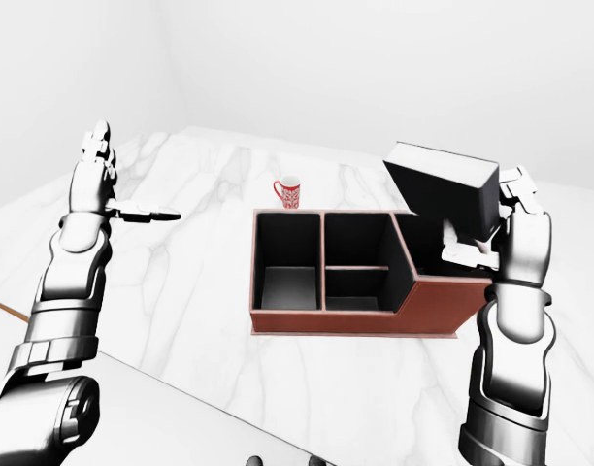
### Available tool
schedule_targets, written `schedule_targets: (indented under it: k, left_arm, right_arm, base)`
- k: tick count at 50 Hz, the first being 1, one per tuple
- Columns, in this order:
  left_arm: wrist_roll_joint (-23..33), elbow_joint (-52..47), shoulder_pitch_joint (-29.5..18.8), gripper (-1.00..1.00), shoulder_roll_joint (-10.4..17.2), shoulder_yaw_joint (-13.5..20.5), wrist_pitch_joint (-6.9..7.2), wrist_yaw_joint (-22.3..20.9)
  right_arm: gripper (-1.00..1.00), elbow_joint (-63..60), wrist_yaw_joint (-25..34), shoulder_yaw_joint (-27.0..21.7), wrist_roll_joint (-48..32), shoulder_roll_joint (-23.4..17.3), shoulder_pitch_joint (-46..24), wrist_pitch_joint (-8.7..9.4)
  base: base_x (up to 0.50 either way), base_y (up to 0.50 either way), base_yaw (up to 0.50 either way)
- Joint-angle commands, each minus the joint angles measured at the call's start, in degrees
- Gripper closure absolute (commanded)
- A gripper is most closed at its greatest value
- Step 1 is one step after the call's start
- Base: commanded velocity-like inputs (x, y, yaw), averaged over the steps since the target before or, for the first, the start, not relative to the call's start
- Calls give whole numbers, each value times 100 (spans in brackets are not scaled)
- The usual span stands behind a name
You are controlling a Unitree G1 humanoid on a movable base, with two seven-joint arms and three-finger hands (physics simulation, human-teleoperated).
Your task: Pick up the book and place it in the right compartment of the caddy.
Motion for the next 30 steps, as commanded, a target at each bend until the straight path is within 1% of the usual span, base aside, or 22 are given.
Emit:
schedule_targets:
  k: [1,6,12,13,15,22,24,26,27,29,30]
  left_arm:
    - [6,2,31,-100,-3,-1,0,-5]
    - [12,66,19,-100,-11,-9,0,4]
    - [31,86,41,-100,-17,-11,0,10]
    - [32,86,40,-100,-16,-11,0,10]
    - [34,47,25,-100,-10,-8,0,4]
    - [40,23,-10,-100,-4,-15,0,-12]
    - [40,20,-22,-100,0,-11,0,-14]
    - [45,32,-16,-100,-4,-13,0,-7]
    - [44,9,-21,-100,1,-11,0,-16]
    - [43,35,-33,-100,7,-9,0,-19]
    - [38,78,-29,-100,3,-7,0,-10]
  right_arm:
    - [100,-103,-60,-100,128,136,173,0]
    - [100,-103,-22,-128,154,178,244,0]
    - [100,174,-30,-96,185,184,229,0]
    - [100,400,-61,-65,162,248,287,0]
    - [100,231,-39,-118,226,132,206,0]
    - [100,467,-65,-145,302,141,231,0]
    - [100,229,-15,-206,419,8,129,0]
    - [100,188,-8,-239,462,-29,99,0]
    - [100,375,-3,-219,466,45,161,0]
    - [100,302,-7,-245,519,-61,63,0]
    - [100,520,-12,-230,517,10,127,0]
  base:
    - [0,0,0]
    - [0,0,0]
    - [0,0,0]
    - [0,0,0]
    - [0,0,0]
    - [0,0,0]
    - [0,0,0]
    - [0,0,0]
    - [0,0,0]
    - [0,0,0]
    - [0,0,0]
